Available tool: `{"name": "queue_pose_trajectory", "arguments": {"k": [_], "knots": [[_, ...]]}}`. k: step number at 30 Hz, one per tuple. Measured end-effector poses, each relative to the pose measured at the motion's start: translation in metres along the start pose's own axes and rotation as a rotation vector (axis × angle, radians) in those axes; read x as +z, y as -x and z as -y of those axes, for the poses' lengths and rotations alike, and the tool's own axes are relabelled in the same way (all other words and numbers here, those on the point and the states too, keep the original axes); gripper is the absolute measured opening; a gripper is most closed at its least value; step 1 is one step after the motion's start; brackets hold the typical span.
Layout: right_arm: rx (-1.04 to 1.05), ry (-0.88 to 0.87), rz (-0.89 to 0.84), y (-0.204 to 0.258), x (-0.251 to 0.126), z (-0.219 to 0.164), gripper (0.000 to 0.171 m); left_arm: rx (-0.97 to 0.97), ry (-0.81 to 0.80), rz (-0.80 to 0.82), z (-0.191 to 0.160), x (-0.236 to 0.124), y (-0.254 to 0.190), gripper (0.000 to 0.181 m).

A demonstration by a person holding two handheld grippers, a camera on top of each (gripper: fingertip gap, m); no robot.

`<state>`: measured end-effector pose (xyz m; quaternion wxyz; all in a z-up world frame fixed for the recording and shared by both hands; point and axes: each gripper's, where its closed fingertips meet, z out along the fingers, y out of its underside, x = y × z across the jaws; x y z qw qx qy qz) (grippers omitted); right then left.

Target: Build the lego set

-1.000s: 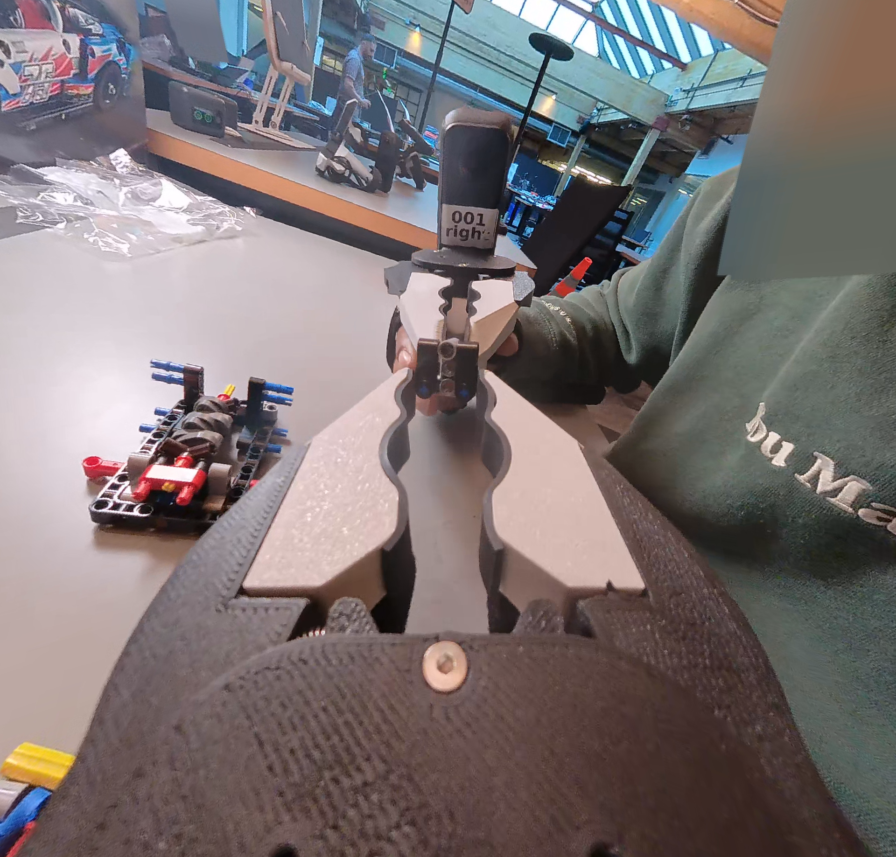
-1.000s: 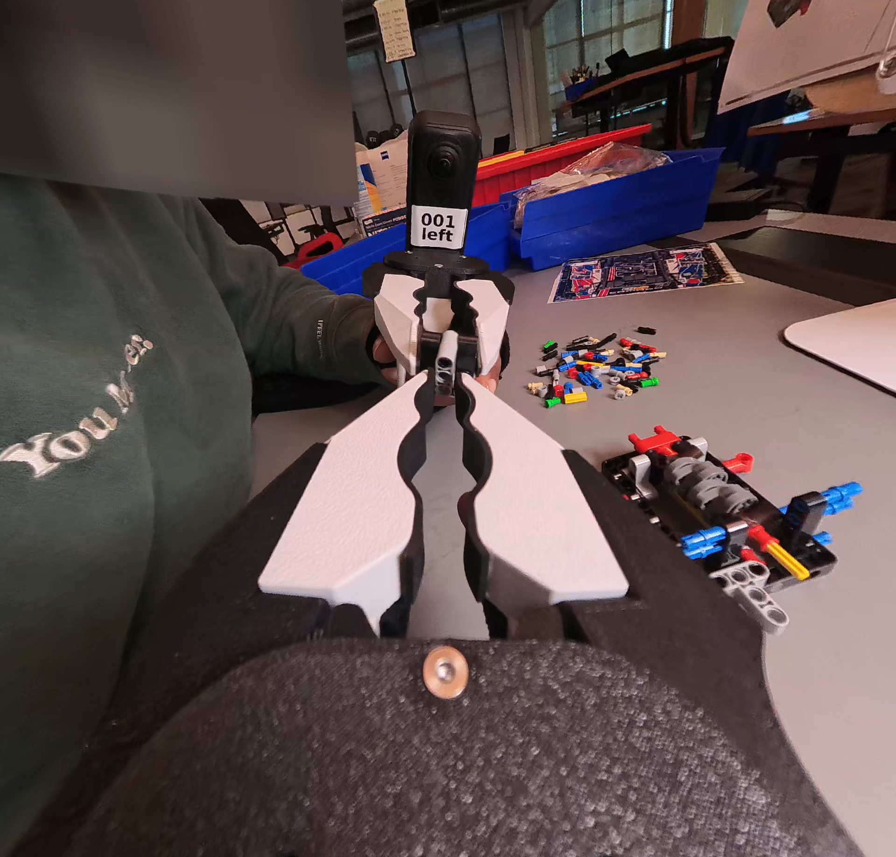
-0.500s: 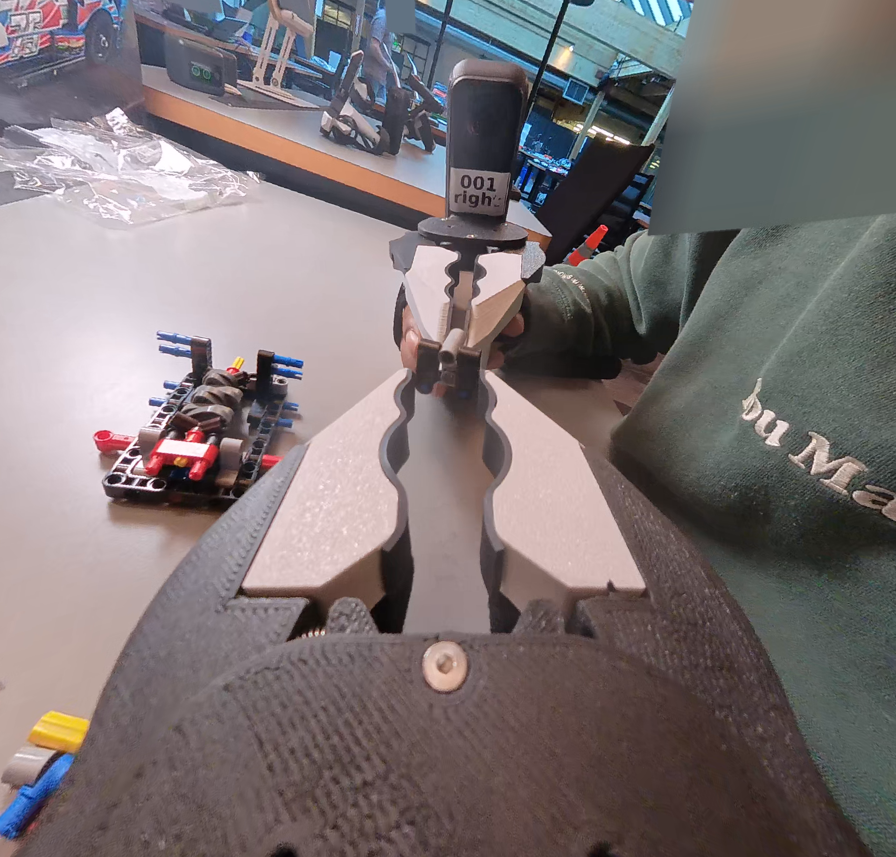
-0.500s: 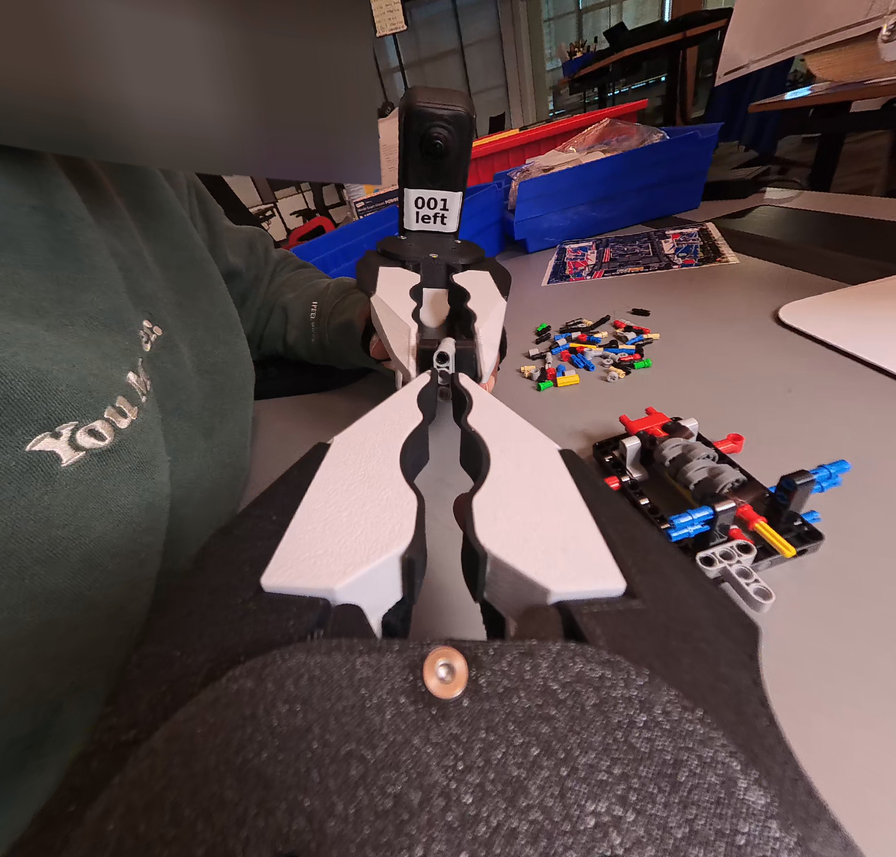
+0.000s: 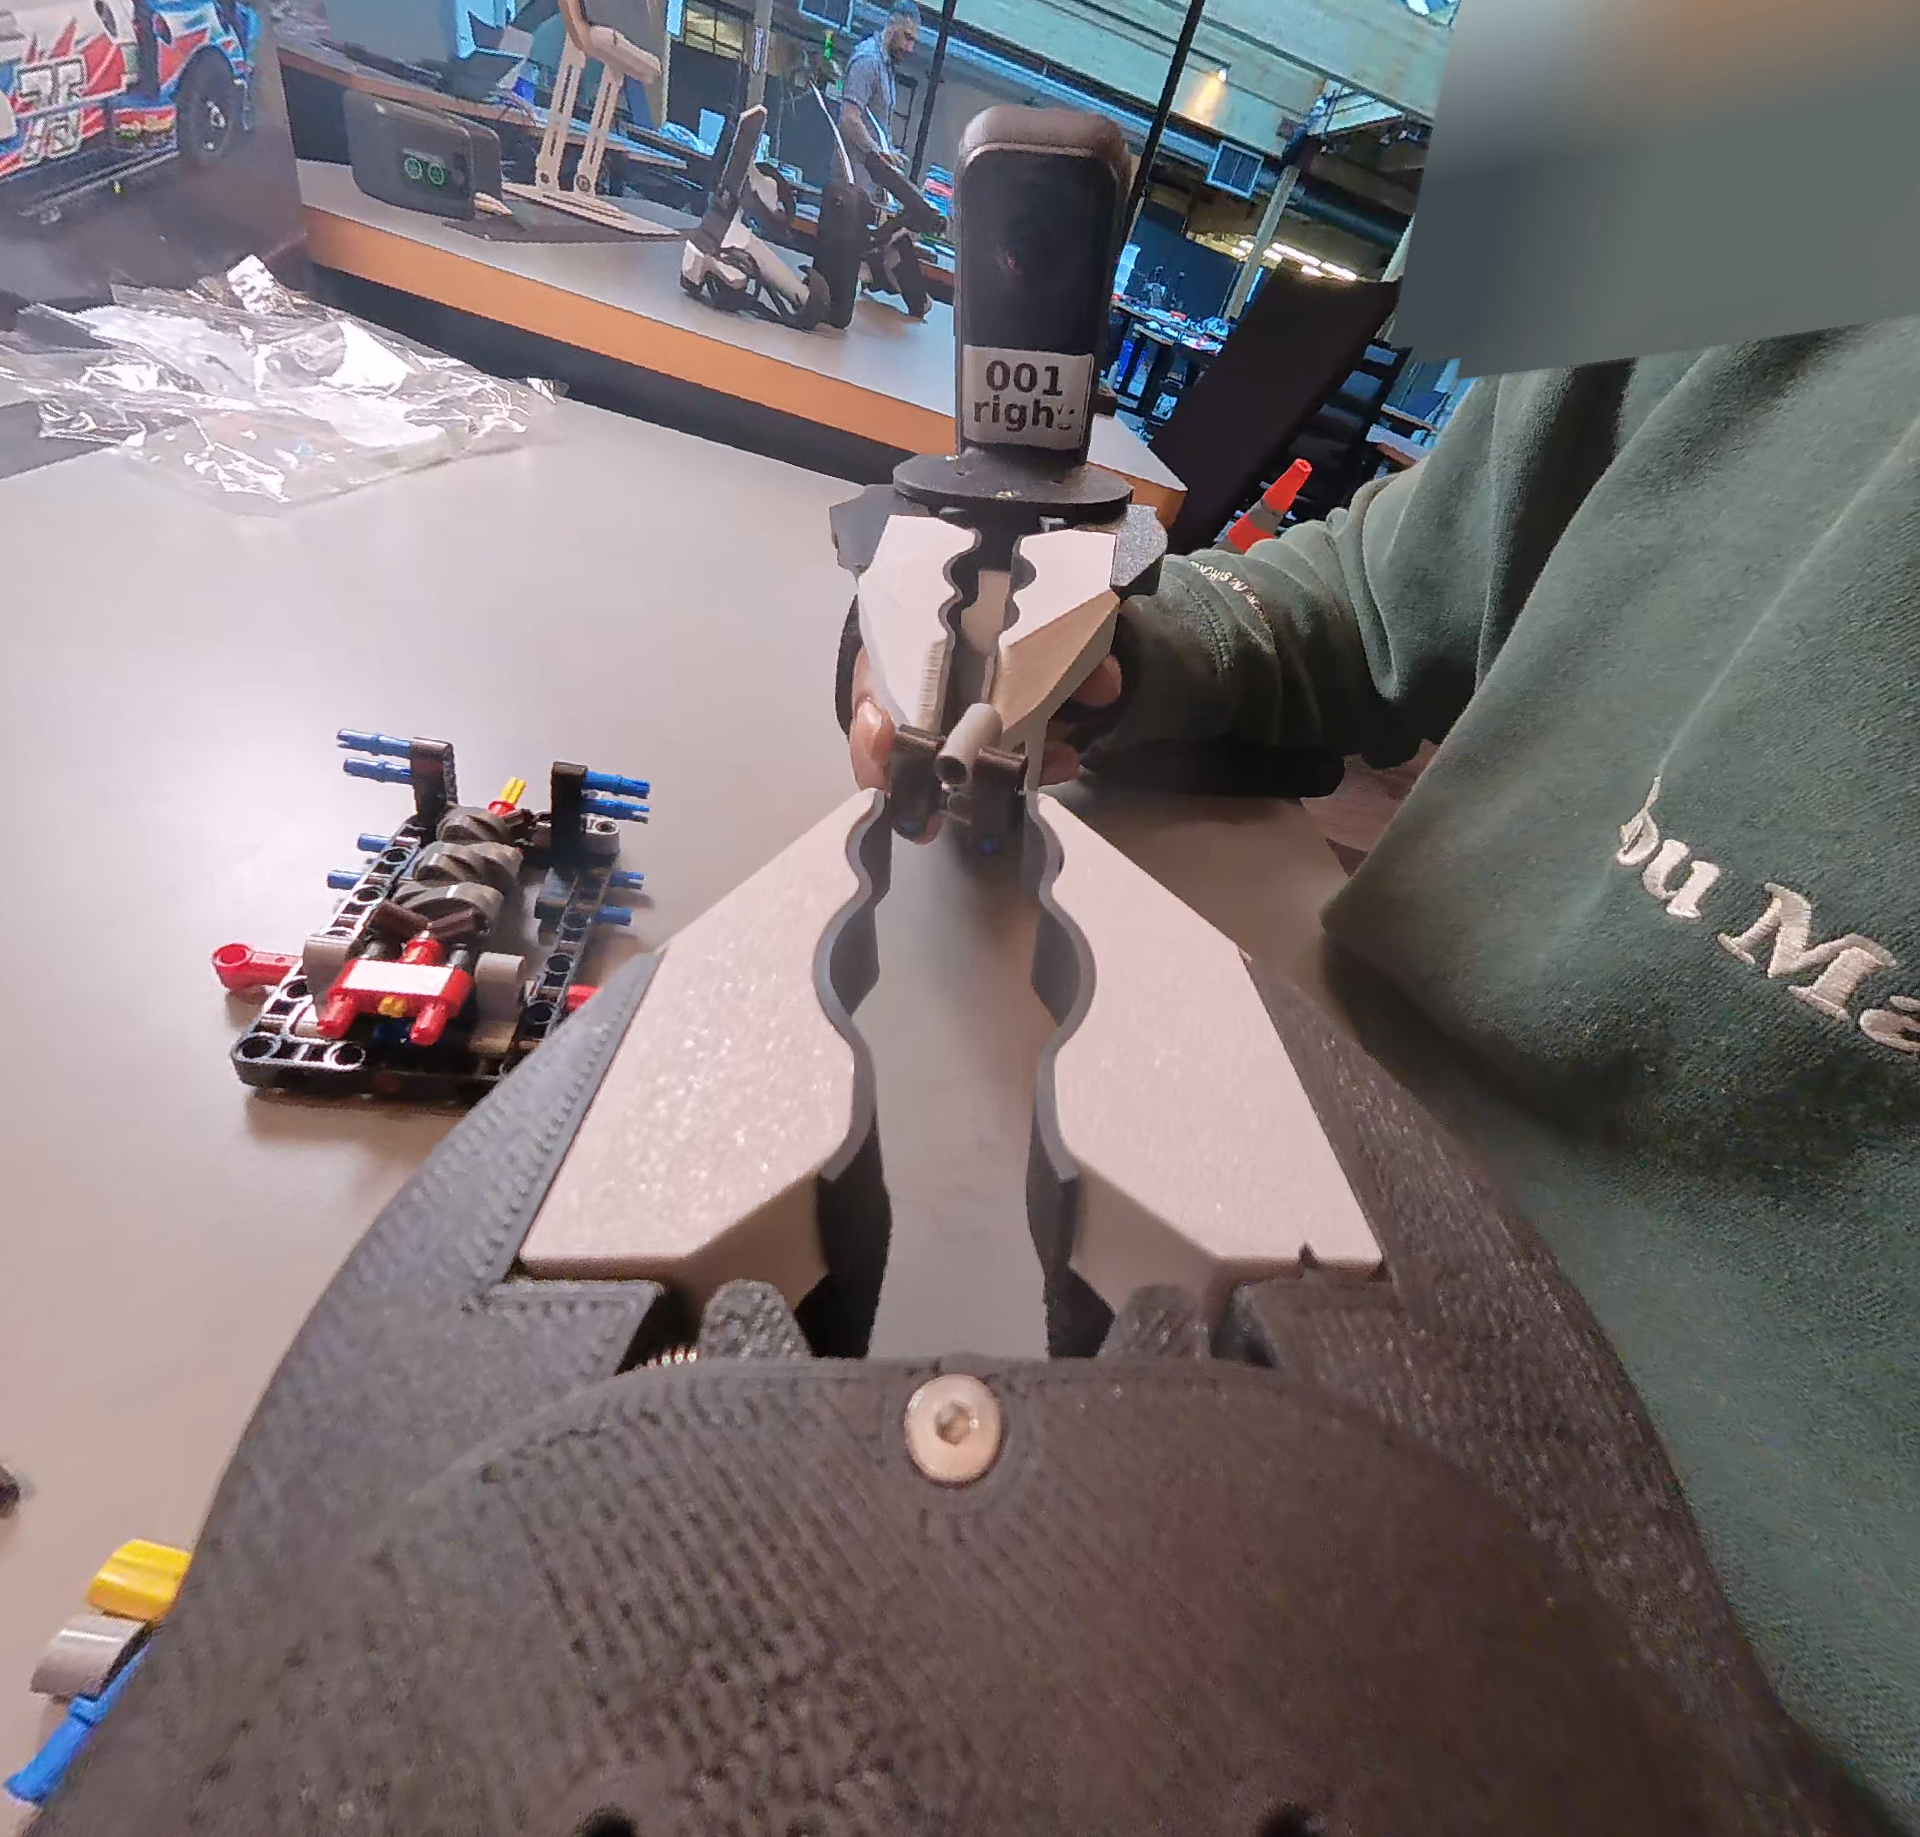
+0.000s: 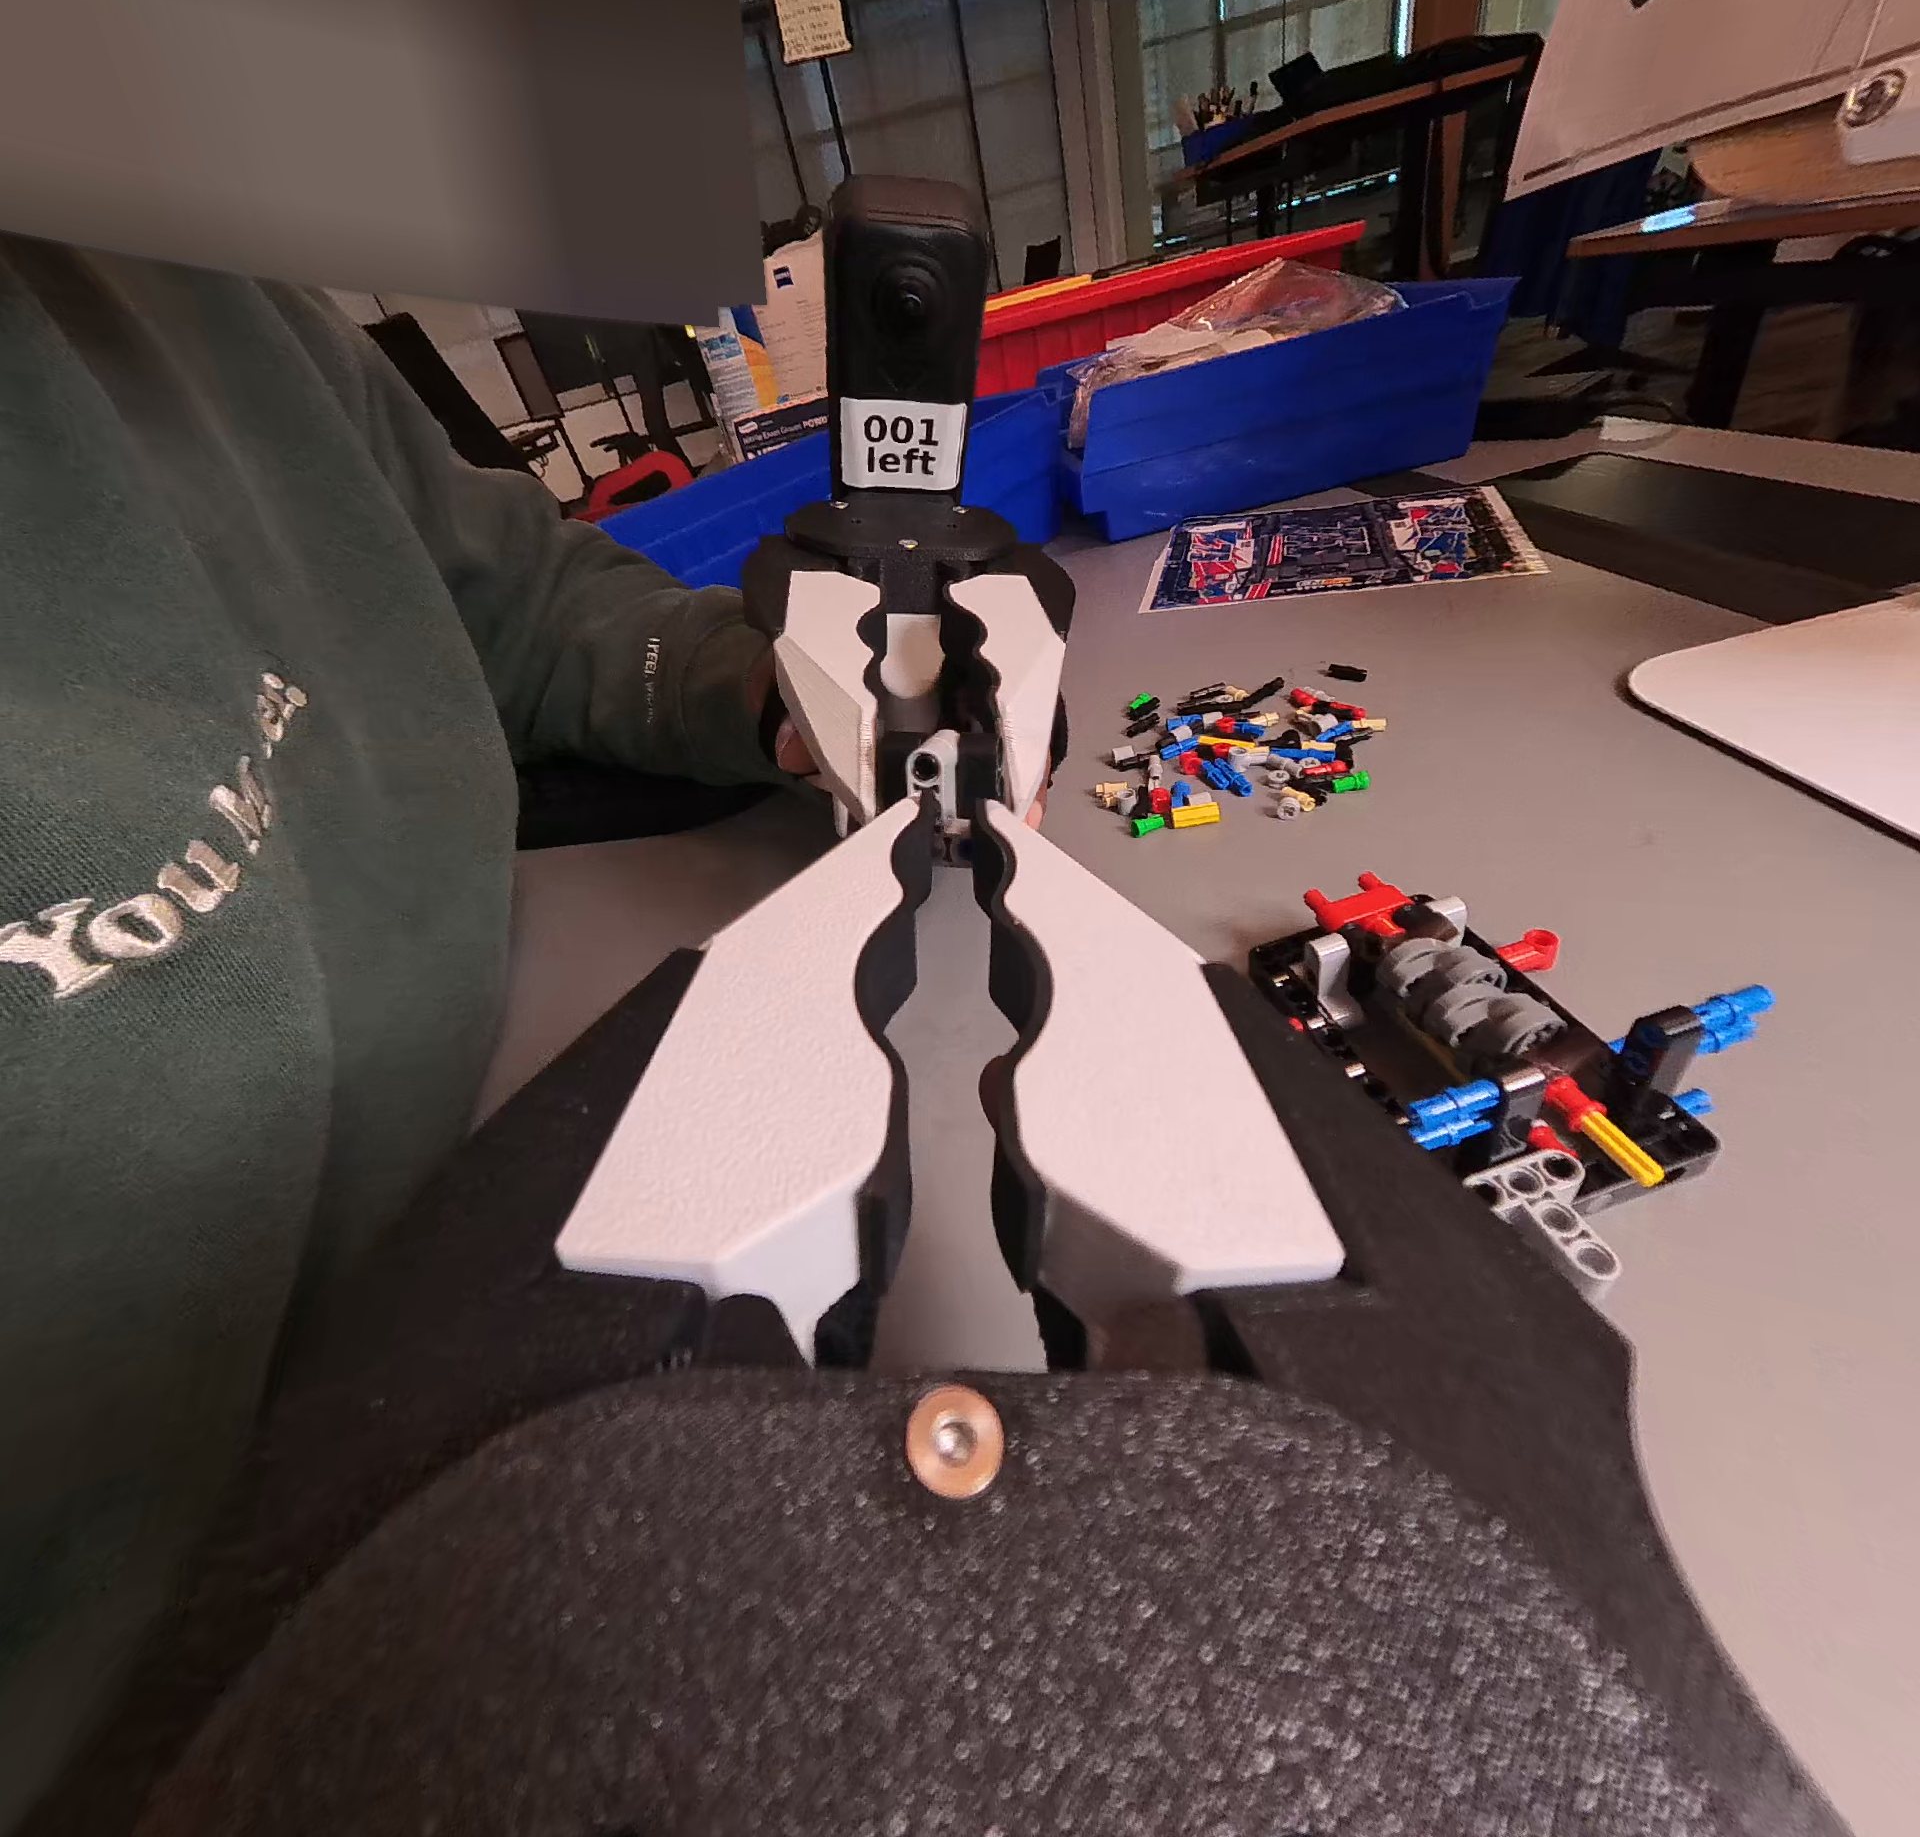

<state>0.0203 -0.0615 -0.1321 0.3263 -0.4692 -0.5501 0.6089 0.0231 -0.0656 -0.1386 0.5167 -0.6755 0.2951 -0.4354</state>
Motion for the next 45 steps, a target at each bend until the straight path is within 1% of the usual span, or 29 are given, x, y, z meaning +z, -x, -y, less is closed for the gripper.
{"name": "queue_pose_trajectory", "arguments": {"k": [4, 7, 10, 13, 16, 22, 24, 26, 29, 32, 35, 40, 45], "knots": [[0.006, -0.011, 0.0, -0.001, -0.002, 0.004, 0.011, -0.039, -0.03, -0.009, 0.004, 0.0, 0.002, 0.023], [-0.005, -0.011, -0.017, -0.003, -0.003, 0.006, 0.011, -0.069, -0.064, -0.017, 0.008, -0.004, 0.005, 0.023], [-0.03, 0.0, -0.026, 0.0, -0.002, 0.007, 0.011, -0.035, -0.077, -0.019, 0.01, -0.004, 0.003, 0.023], [-0.051, 0.006, -0.037, 0.003, -0.001, 0.006, 0.009, 0.014, -0.074, -0.014, 0.009, -0.002, 0.001, 0.023], [-0.074, 0.027, -0.067, 0.0, -0.005, 0.006, 0.0, 0.026, -0.074, -0.021, 0.009, 0.003, -0.001, 0.023], [-0.09, 0.031, -0.086, -0.003, -0.013, 0.01, 0.0, 0.02, -0.101, -0.008, 0.013, 0.01, 0.0, 0.023], [-0.112, 0.023, -0.085, 0.0, -0.014, 0.014, 0.009, 0.029, -0.103, 0.001, 0.014, 0.01, 0.0, 0.023], [-0.125, 0.013, -0.078, 0.004, -0.014, 0.018, 0.015, 0.041, -0.093, 0.011, 0.012, 0.012, 0.0, 0.023], [-0.192, 0.057, -0.115, 0.004, -0.012, 0.015, 0.013, 0.072, -0.068, 0.021, 0.009, 0.015, -0.003, 0.023], [-0.223, 0.1, -0.135, 0.004, -0.009, 0.007, 0.005, 0.109, -0.024, 0.046, 0.003, 0.019, -0.002, 0.023], [-0.242, 0.119, -0.139, 0.003, -0.009, 0.005, 0.005, 0.114, -0.013, 0.062, 0.002, 0.019, -0.001, 0.023], [-0.214, 0.153, -0.126, -0.002, -0.01, -0.004, 0.005, 0.134, 0.035, 0.092, -0.005, 0.02, 0.004, 0.023], [-0.282, 0.237, -0.152, -0.006, -0.012, -0.015, 0.006, 0.207, 0.107, 0.143, -0.013, 0.02, 0.009, 0.023]]}}
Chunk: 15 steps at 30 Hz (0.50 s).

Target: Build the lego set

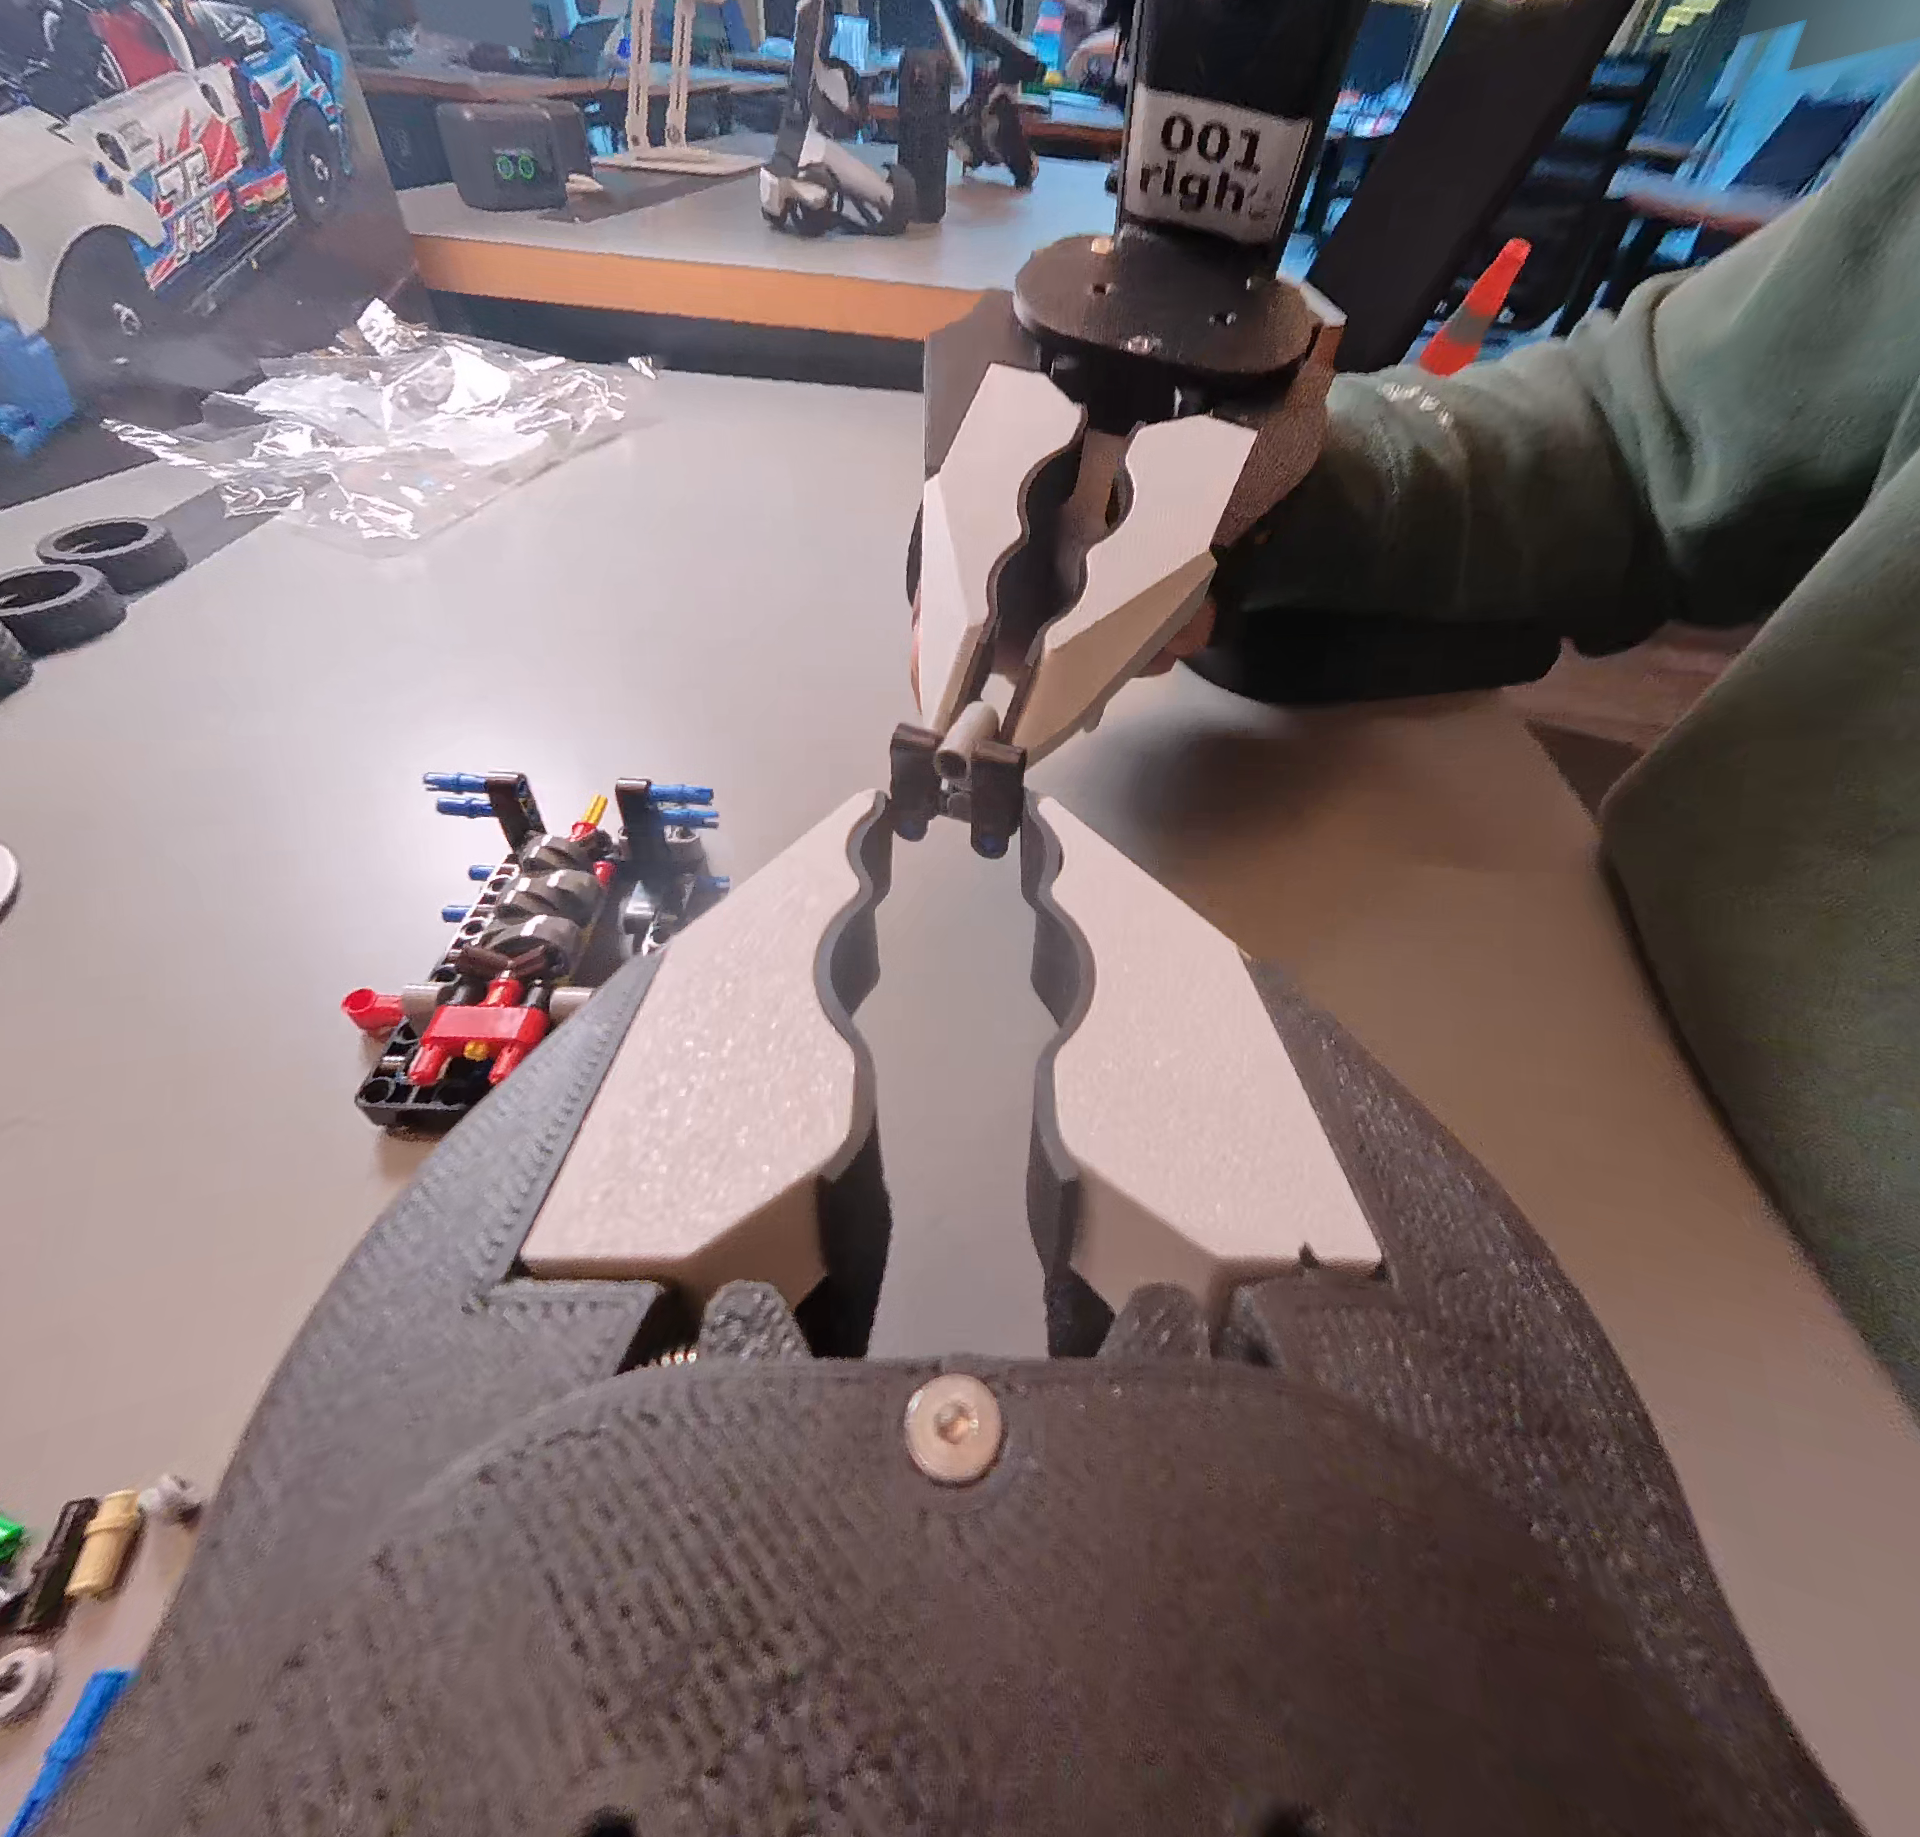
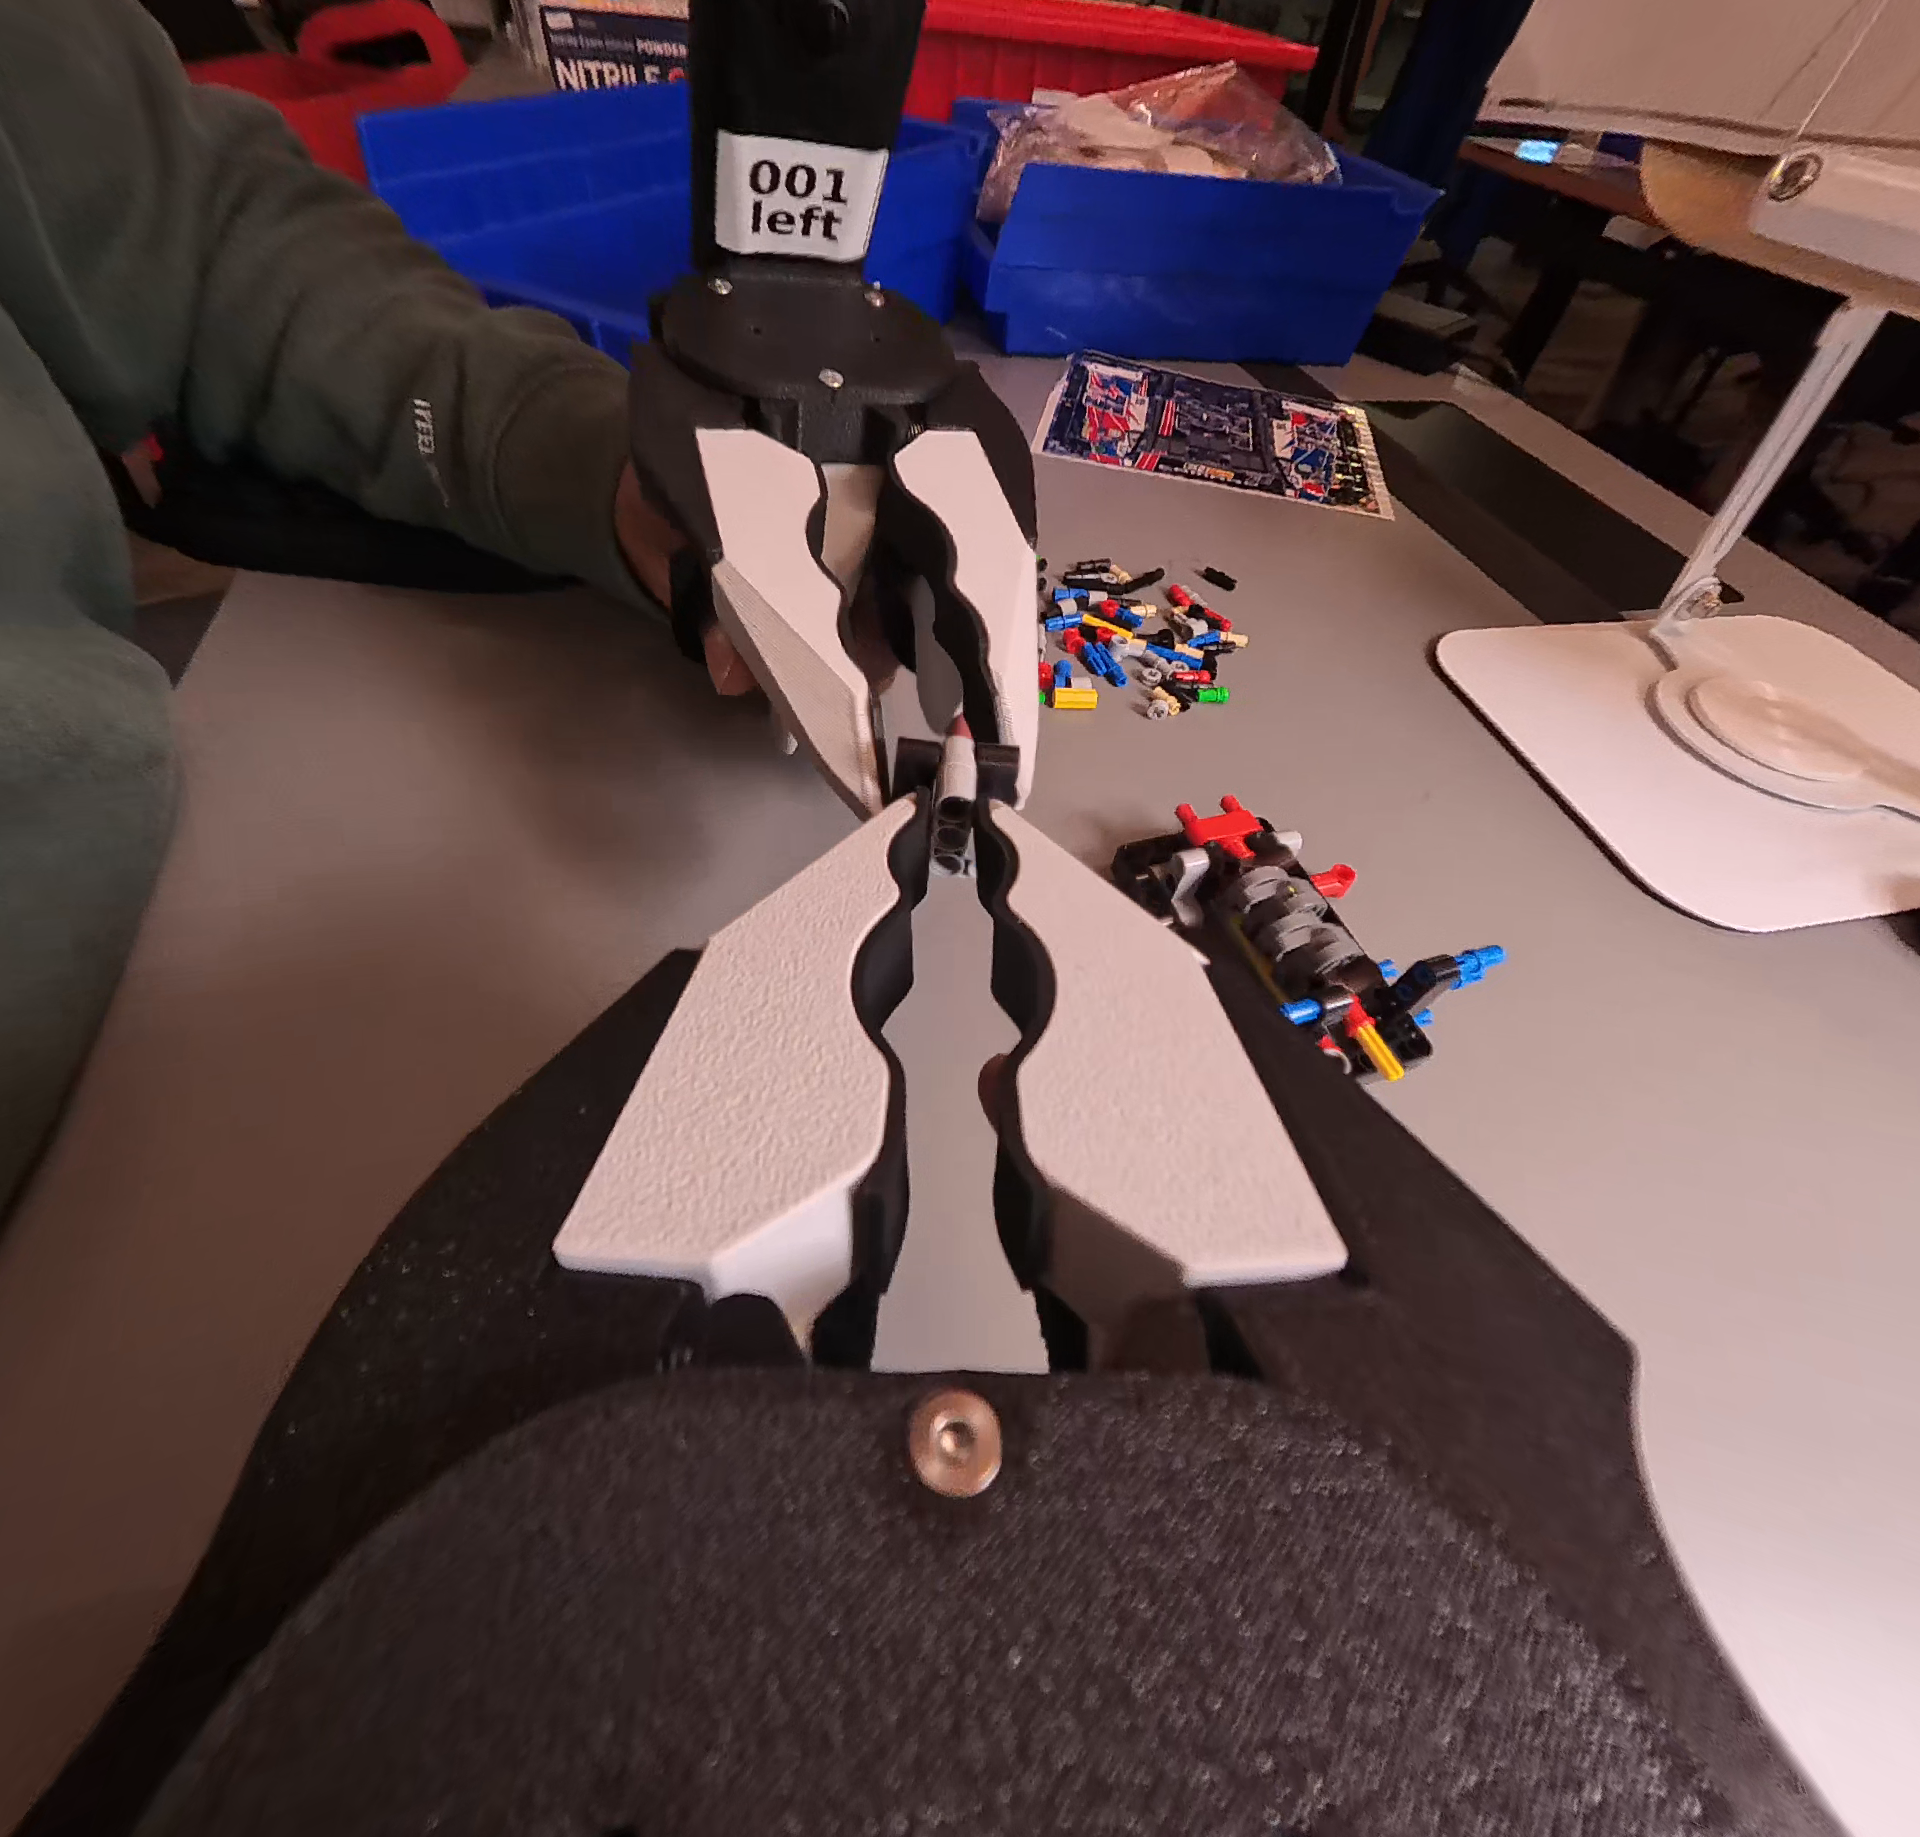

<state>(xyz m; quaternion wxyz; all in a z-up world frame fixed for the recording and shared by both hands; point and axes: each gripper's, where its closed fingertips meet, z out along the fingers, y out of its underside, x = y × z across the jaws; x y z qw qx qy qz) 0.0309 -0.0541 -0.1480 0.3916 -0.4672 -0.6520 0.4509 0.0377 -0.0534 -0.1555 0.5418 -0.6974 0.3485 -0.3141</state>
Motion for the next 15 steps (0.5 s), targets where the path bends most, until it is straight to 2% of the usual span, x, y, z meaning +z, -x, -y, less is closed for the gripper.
{"name": "queue_pose_trajectory", "arguments": {"k": [9, 15], "knots": [[-0.026, 0.042, 0.028, 0.003, 0.003, -0.013, 0.005, 0.043, 0.1, 0.026, -0.013, 0.004, -0.001, 0.023], [0.037, -0.003, 0.067, 0.003, 0.003, -0.012, 0.005, -0.006, 0.083, 0.011, -0.012, 0.002, 0.0, 0.023]]}}
